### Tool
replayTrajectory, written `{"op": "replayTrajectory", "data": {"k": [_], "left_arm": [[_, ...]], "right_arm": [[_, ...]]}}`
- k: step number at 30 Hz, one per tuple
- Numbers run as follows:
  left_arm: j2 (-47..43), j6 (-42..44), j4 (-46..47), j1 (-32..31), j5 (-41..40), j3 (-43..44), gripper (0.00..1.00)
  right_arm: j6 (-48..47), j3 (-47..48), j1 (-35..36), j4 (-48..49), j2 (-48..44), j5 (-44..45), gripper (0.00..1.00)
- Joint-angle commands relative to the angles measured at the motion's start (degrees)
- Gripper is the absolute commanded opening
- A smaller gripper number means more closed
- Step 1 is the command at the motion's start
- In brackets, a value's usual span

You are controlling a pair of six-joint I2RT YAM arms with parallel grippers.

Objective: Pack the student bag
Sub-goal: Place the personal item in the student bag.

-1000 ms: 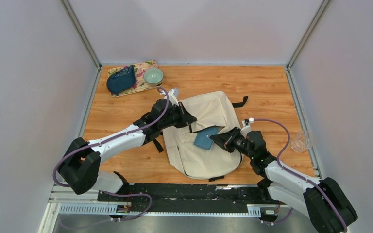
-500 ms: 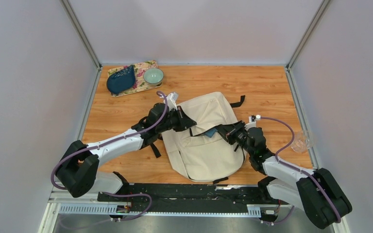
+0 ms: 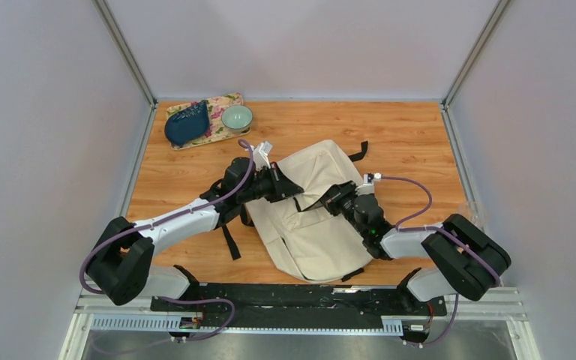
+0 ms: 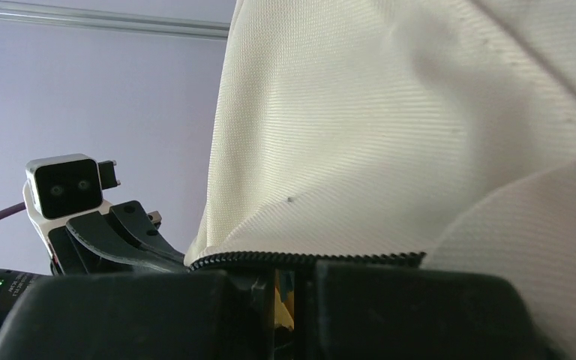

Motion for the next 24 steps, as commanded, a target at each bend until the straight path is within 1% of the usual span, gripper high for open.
{"op": "replayTrajectory", "data": {"k": [1,3,4,6,7,8,10,11,12,13,14,15,16,17,18,19,22,24], "left_arm": [[-0.2,-4.5,9.0,2.0,8.3,-1.7,0.0],[-0.3,-4.4,9.4,2.4,8.8,-2.1,0.0],[-0.5,-4.2,9.0,2.6,9.0,-2.1,0.0],[-0.5,-3.0,8.2,2.9,9.3,-1.7,0.0],[-0.5,-2.4,6.6,3.0,9.3,-1.1,0.0],[-0.7,-1.7,5.6,3.2,9.1,-0.8,0.0],[-1.2,0.1,3.0,3.4,7.4,-0.7,0.0],[-1.5,0.7,2.5,3.6,6.9,-0.8,0.0],[-1.8,1.5,1.9,3.8,6.2,-0.9,0.0],[-2.3,1.9,0.9,4.1,5.2,-1.4,0.0],[-2.5,2.2,0.5,4.3,4.7,-1.5,0.0],[-3.0,3.0,0.3,4.6,4.3,-1.6,0.0],[-3.1,3.4,-0.4,4.8,3.6,-1.8,0.0],[-3.3,3.7,-1.0,4.9,3.3,-1.8,0.0],[-3.5,4.3,-1.7,5.1,2.8,-1.7,0.0],[-3.5,4.4,-2.0,5.3,2.7,-1.7,0.0],[-3.5,4.8,-2.4,5.6,2.5,-1.9,0.0],[-3.2,4.5,-1.9,5.8,2.7,-2.2,0.0]], "right_arm": [[-1.9,6.2,4.1,9.6,6.3,10.8,0.0],[-1.8,7.4,4.5,11.4,9.5,11.9,0.01],[-1.6,8.2,4.5,13.5,12.6,11.6,0.01],[-1.4,8.4,4.6,16.1,15.0,10.7,0.05],[-1.3,8.0,4.7,17.5,15.9,10.5,0.1],[-1.1,7.6,4.8,17.3,16.6,10.0,0.2],[-1.4,6.6,4.8,14.8,16.0,9.8,0.27],[-1.7,5.8,4.8,13.0,14.3,9.4,0.35],[-2.3,5.3,4.8,11.2,13.1,9.2,0.39],[-3.6,5.1,4.8,6.1,11.8,8.7,0.43],[-4.3,5.0,4.8,3.1,8.4,8.5,0.5],[-5.4,5.3,4.8,-0.2,6.6,8.5,0.55],[-6.7,5.7,4.9,-8.8,4.6,8.5,0.6],[-7.9,6.3,5.0,-13.1,0.6,9.0,0.62],[-8.9,7.1,5.2,-16.8,-1.3,9.5,0.64],[-10.1,7.7,5.2,-24.0,-4.8,9.9,0.68],[-11.6,7.6,5.2,-32.1,-9.3,11.5,0.73],[-12.8,7.6,5.2,-34.8,-12.5,11.8,0.74]]}}
